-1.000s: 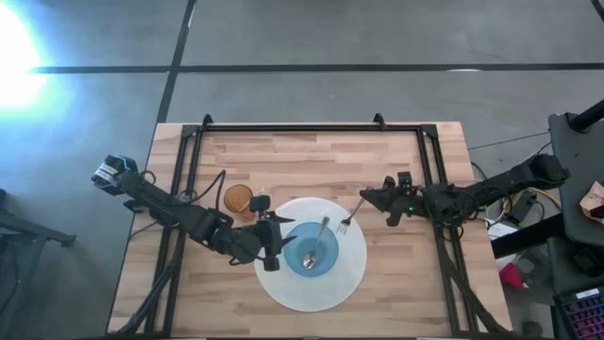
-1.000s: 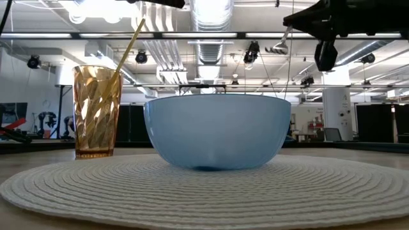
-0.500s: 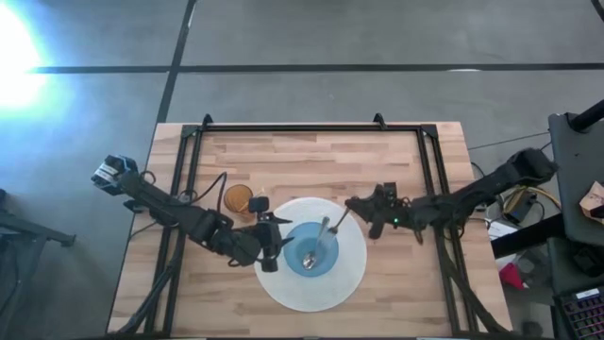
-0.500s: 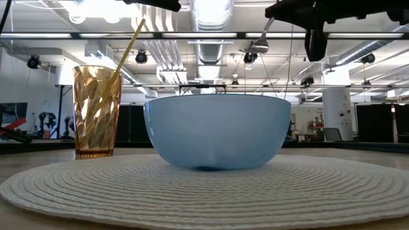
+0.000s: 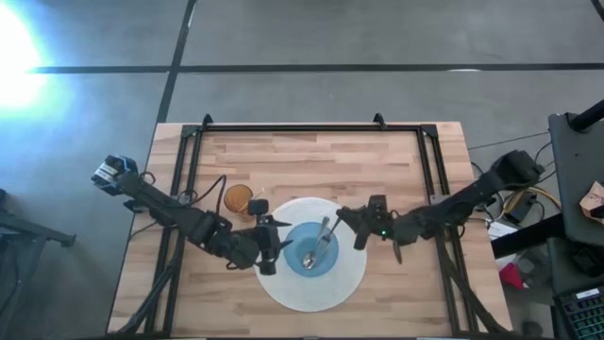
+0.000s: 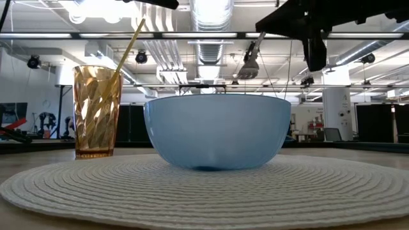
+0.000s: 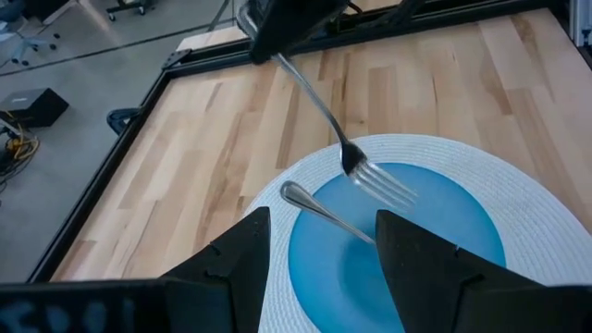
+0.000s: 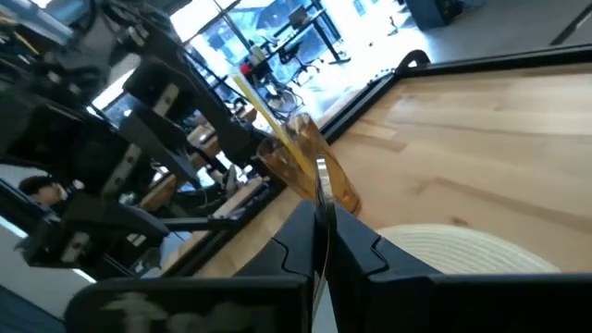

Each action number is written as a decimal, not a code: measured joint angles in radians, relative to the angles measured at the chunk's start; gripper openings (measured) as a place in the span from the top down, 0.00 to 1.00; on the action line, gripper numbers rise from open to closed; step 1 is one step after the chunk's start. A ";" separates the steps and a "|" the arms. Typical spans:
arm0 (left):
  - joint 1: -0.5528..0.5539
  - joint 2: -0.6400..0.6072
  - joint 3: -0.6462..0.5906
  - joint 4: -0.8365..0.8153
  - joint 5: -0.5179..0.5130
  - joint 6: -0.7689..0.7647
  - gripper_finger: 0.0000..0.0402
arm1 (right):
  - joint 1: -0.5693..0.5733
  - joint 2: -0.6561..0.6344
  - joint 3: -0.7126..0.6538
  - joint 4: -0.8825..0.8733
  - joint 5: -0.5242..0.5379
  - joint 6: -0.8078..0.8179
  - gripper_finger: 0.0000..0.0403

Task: Pick & Place Utensil
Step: Put the fork into the blue bowl

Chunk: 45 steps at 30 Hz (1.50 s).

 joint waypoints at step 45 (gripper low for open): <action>-0.010 0.000 0.000 -0.001 0.000 -0.012 0.53 | 0.013 0.350 0.018 0.038 0.003 0.272 0.98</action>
